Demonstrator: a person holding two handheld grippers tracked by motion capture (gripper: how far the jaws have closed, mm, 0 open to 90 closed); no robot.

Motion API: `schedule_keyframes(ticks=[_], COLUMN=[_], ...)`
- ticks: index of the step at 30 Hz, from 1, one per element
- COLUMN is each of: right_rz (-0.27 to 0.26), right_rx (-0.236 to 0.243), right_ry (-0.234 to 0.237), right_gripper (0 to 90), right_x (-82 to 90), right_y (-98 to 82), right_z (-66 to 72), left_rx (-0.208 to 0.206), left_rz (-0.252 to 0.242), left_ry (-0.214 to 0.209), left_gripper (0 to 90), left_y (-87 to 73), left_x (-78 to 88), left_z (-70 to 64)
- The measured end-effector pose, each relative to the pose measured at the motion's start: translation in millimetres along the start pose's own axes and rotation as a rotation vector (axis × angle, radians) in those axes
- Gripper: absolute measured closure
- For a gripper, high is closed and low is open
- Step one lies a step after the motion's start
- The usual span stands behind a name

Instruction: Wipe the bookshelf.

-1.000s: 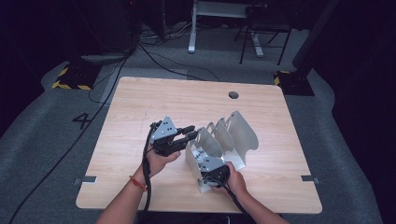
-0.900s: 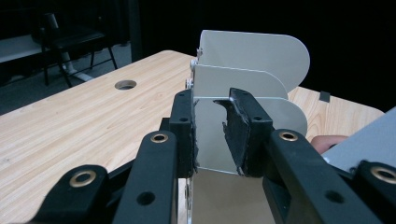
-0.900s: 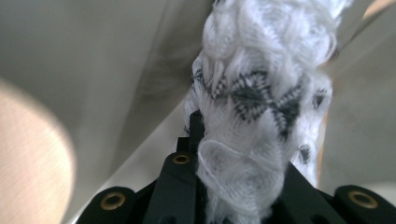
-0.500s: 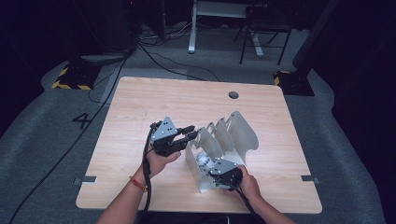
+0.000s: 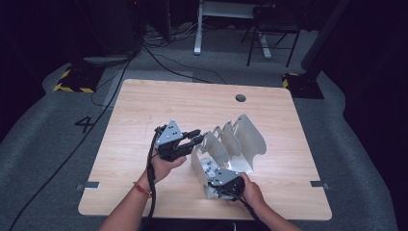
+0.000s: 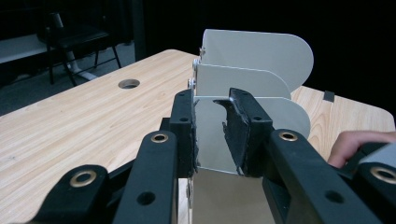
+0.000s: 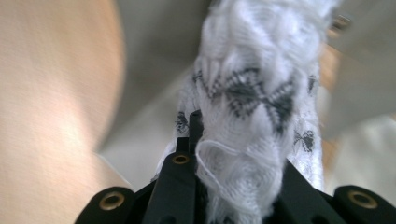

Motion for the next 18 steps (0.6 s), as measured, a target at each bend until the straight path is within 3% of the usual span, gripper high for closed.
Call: schedule_keyframes(ticks=[3,6,8,12,18], right_rz=[0.012,-0.008,-0.009,-0.022,-0.107], right_rx=[-0.03,-0.078,-0.062,-0.028,-0.022], right_ry=[-0.082,-0.115,-0.134,-0.115,-0.171], right_gripper=[83.4,83.3,83.4,83.5,83.6], right_x=[1.6,-2.6,-6.9,-10.1,15.8], right_y=[-3.8,-1.8,2.2,8.7,22.6], right_z=[-10.3,-21.2,-21.7,-12.5,-6.7], left_rx=[0.0,0.0,0.001,0.004,0.005], left_rz=[0.002,0.002,0.001,-0.002,-0.002], left_ry=[0.0,0.001,-0.001,-0.006,-0.002], left_gripper=[72.7,72.7,72.7,72.7,72.7], left_y=[0.2,0.1,0.0,-0.3,-0.4], left_x=[0.0,0.0,0.0,-0.1,0.1], left_z=[-0.2,-0.1,0.0,0.5,0.2])
Point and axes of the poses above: each handheld gripper's, and its own axes: x roughly backward along the jaws, y roughly out of its top, z roughly to its left, the point moved 2 cm from there along -x, roughly forward along the jaws, and after that the axes turned 13 degrees about y, right-handed, at the moved point
